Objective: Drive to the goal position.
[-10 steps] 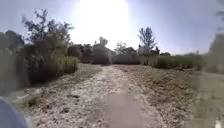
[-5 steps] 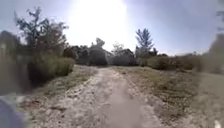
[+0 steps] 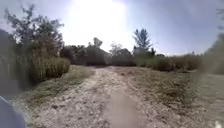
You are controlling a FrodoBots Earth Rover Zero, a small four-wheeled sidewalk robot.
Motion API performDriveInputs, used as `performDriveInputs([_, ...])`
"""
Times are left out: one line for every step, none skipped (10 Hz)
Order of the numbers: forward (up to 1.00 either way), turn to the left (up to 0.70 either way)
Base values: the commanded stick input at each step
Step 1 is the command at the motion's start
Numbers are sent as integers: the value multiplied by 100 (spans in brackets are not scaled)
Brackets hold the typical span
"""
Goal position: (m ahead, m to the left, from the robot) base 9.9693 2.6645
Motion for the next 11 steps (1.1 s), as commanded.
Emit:
performDriveInputs([70, 0])
performDriveInputs([70, 0])
performDriveInputs([70, 0])
performDriveInputs([70, 0])
performDriveInputs([70, 31])
performDriveInputs([70, 35])
performDriveInputs([70, 35])
performDriveInputs([70, 19])
performDriveInputs([70, 3])
performDriveInputs([70, 0])
performDriveInputs([70, 0])
